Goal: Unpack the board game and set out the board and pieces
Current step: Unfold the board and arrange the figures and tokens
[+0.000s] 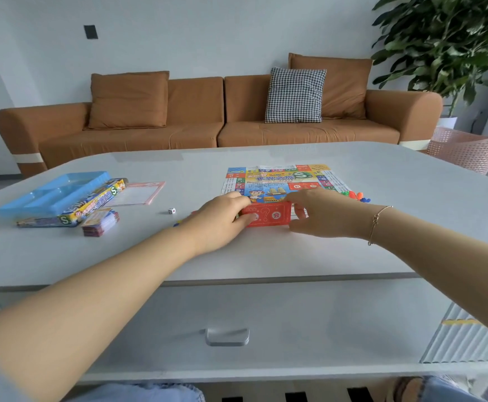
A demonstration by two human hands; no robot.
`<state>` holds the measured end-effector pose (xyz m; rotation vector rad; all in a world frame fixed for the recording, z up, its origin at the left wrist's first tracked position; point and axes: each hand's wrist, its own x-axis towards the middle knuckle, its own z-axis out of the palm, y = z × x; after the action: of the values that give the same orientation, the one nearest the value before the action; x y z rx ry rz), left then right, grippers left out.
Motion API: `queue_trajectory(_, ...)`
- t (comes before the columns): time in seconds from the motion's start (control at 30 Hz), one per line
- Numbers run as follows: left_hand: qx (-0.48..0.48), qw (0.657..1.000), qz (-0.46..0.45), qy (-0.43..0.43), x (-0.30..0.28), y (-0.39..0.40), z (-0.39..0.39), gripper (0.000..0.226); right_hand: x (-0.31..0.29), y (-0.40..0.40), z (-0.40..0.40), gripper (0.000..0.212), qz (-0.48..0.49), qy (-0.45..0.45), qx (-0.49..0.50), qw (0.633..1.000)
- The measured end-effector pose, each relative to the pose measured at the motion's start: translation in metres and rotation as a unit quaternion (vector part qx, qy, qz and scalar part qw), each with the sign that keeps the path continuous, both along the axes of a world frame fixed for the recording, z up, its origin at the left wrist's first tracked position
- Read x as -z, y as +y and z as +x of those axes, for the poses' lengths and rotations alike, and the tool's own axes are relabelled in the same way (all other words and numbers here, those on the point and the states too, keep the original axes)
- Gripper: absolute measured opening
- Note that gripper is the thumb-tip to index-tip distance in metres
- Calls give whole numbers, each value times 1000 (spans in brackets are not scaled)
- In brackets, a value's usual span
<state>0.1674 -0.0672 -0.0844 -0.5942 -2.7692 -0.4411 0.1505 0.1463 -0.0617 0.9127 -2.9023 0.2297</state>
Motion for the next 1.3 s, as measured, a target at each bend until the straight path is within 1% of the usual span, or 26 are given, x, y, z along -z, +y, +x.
queue_trajectory(0.07,2,1000,17,-16,-2,4,3,28,3,-4,0,22,-10,-22,6,1000)
queue_trajectory(0.13,6,998,43,-40,-4,9,6,38,6,-9,1,7,-54,-50,-2,997)
queue_trajectory(0.2,19,997,54,-50,-3,10,5,40,5,-12,3,9,-92,-70,-10,993)
queue_trajectory(0.3,29,999,9,-35,-1,9,0,25,3,-10,0,6,-150,-93,-16,984)
queue_trajectory(0.37,30,999,-18,-35,-2,11,1,17,1,-8,-1,19,-185,-110,-6,977)
queue_trajectory(0.43,28,999,-32,-32,-4,14,2,17,4,-7,-1,22,-179,-80,-11,981)
queue_trajectory(0.5,20,998,-41,-37,-5,16,2,19,7,-7,0,8,-118,-7,-28,993)
queue_trajectory(0.53,17,998,-43,-43,-6,16,1,19,6,-7,2,7,-83,21,-31,996)
queue_trajectory(0.6,13,997,-51,-53,-7,16,0,17,3,-8,2,18,-52,30,-24,998)
queue_trajectory(0.67,15,997,-54,-52,-7,16,0,17,0,-8,1,21,-75,6,-21,997)
queue_trajectory(0.8,11,995,-81,-50,-8,17,3,17,3,-7,1,21,-89,-23,-32,995)
queue_trajectory(0.93,2,995,-88,-52,-8,18,3,21,3,-3,0,16,-175,-24,-10,984)
queue_trajectory(1.03,4,996,-67,-62,-9,17,0,18,8,-3,-1,13,-201,-31,-8,979)
queue_trajectory(1.1,-3,996,-41,-78,-15,19,1,18,5,-2,-2,4,-261,-34,-2,965)
queue_trajectory(1.17,-9,997,-15,-80,-20,23,0,15,-2,-1,-6,10,-306,-15,8,952)
queue_trajectory(1.27,-31,999,0,-34,-26,26,-6,14,-18,-3,-16,7,-306,9,20,952)
queue_trajectory(1.3,-46,999,9,-15,-28,26,-10,18,-25,-3,-21,5,-302,23,28,953)
